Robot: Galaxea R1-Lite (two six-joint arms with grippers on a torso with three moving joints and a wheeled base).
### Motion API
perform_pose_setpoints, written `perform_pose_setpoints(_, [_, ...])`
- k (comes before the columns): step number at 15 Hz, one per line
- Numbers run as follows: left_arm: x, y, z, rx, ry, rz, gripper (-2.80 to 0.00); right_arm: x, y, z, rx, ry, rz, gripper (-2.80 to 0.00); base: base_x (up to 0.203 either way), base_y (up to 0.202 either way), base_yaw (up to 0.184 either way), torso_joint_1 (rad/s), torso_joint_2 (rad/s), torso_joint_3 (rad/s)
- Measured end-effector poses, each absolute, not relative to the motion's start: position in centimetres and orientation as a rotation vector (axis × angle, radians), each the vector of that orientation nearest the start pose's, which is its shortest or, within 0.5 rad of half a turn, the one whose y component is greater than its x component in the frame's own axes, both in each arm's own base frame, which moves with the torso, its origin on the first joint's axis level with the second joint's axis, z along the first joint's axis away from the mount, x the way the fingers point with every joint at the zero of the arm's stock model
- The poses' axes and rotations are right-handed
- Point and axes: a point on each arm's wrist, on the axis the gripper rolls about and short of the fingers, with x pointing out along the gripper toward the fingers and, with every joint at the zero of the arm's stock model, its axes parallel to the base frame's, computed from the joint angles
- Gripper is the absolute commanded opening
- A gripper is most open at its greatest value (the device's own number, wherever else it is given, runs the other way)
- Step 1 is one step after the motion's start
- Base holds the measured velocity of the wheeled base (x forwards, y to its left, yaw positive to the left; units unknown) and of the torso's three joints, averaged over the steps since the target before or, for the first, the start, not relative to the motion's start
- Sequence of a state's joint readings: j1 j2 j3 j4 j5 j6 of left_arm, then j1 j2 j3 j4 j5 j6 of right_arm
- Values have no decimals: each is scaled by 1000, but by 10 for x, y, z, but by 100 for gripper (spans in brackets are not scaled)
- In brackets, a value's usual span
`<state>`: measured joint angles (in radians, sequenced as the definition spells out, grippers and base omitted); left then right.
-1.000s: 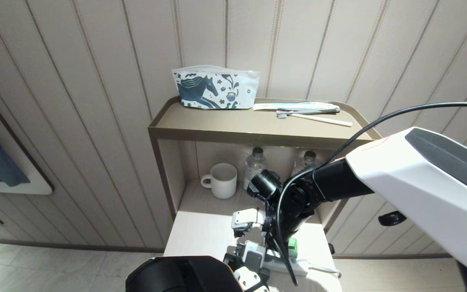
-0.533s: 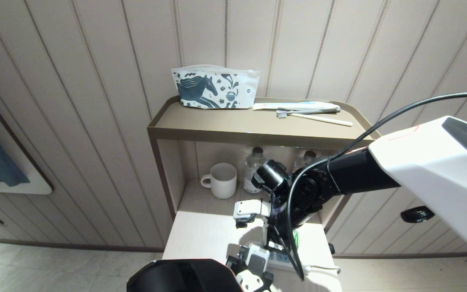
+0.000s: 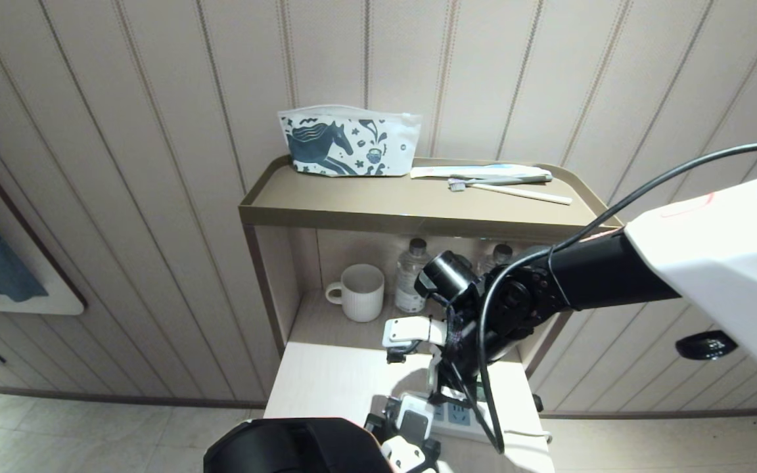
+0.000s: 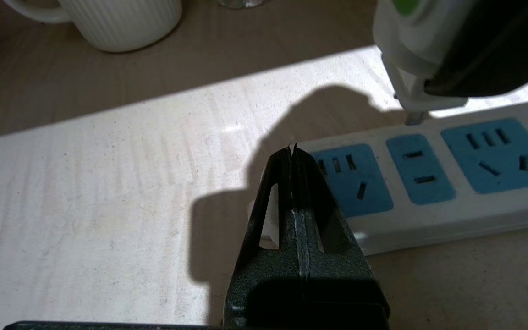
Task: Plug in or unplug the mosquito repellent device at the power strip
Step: Hold the socket with your left hand and unplug it with your right hand, then place the mosquito repellent liquid on the table
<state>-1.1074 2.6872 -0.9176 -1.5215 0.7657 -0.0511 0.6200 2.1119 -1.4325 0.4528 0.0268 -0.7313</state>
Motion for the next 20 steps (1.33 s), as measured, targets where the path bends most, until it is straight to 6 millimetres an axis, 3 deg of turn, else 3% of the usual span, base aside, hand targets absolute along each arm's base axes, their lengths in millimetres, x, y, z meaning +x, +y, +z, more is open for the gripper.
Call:
perform_pose_setpoints(5, [190, -345, -47, 130, 138, -334, -280, 311, 199, 124, -937, 862, 919, -280, 0, 0, 0, 0, 0, 0])
perform_pose_setpoints(12, [173, -304, 10, 125, 133, -320, -280, 311, 179, 140, -905, 844, 868, -280, 0, 0, 0, 0, 0, 0])
perform_pose_setpoints(15, [178, -268, 27, 134, 153, -255, -280, 302, 168, 151, -896, 833, 850, -280, 0, 0, 0, 0, 0, 0])
perform_pose_setpoints(17, [198, -238, 38, 121, 157, -155, -280, 290, 160, 160, -893, 821, 844, -280, 0, 0, 0, 0, 0, 0])
perform_pose_setpoints(20, [232, -184, 71, 85, 104, 0, -280, 265, 146, 178, -881, 788, 829, -280, 0, 0, 0, 0, 0, 0])
